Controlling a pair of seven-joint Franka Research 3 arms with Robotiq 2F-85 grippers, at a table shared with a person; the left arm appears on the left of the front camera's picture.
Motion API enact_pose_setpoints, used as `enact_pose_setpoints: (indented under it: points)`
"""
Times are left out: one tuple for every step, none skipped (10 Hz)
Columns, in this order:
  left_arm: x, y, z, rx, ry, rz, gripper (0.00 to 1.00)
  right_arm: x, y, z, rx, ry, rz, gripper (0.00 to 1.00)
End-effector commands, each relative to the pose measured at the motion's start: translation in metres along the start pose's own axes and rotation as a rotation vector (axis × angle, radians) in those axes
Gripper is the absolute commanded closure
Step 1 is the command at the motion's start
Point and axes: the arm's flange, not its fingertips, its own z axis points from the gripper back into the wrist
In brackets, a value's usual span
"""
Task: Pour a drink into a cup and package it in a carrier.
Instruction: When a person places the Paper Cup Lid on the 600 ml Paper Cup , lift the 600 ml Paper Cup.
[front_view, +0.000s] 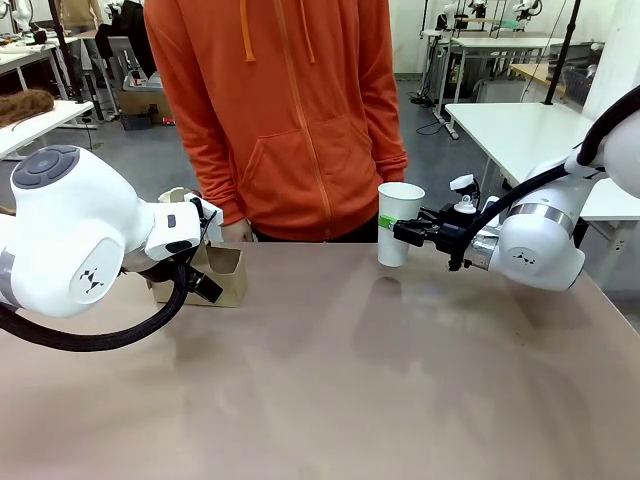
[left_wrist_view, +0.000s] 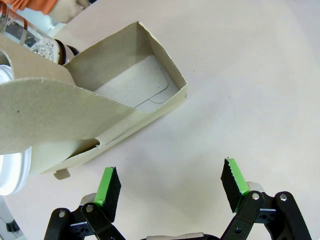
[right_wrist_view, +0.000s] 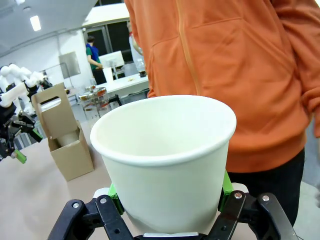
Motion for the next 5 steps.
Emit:
enact_pose_setpoints:
  points:
    - [0.0000, -0.0001, 0.0004, -0.001, -0.001, 0.000, 0.00, 0.0014, 0.0006, -0.0020, 0.001, -0.004, 0.002, 0.20]
    - [0.0000, -0.0001, 0.0004, -0.001, -0.001, 0.000, 0.00, 0.0014, 0.0006, -0.0020, 0.001, -0.004, 0.002, 0.20]
    - [0.0000, -0.0001, 0.0004, -0.001, -0.001, 0.000, 0.00, 0.0014, 0.0006, -0.0020, 0.001, -0.004, 0.002, 0.20]
    - [0.0000, -0.0001, 0.0004, -0.001, -0.001, 0.000, 0.00, 0.0014, 0.0006, -0.0020, 0.001, -0.004, 0.002, 0.20]
    - [0.0000, -0.0001, 0.0004, -0.001, -0.001, 0.000, 0.00, 0.0014, 0.0006, -0.0020, 0.001, -0.004, 0.002, 0.20]
